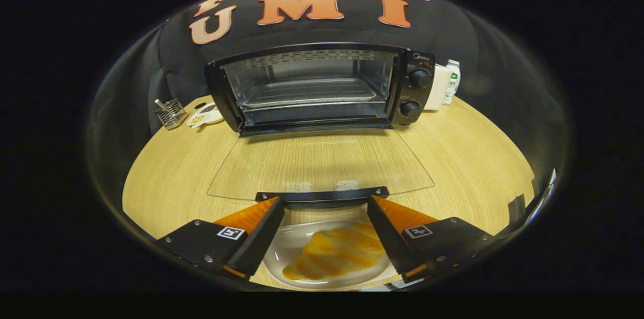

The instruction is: Open the toaster oven, put the food inside, and close the toaster oven door.

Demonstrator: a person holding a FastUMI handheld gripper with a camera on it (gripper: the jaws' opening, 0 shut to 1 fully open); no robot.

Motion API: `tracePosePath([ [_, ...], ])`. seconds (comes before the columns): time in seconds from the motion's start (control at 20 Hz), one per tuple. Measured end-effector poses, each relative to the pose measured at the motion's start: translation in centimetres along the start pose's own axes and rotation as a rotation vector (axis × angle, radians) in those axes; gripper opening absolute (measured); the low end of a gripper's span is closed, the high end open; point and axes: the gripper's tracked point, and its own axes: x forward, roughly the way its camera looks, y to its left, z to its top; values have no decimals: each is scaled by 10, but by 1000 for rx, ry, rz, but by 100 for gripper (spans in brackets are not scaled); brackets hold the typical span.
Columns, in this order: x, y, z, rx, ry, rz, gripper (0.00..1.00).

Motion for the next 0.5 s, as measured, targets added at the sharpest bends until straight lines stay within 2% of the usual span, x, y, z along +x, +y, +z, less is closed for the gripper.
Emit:
tracePosePath([
  [0.3, -40, -2, 6, 71, -32, -36, 99],
  [0.5, -68, -10, -8, 174, -39, -106, 99],
])
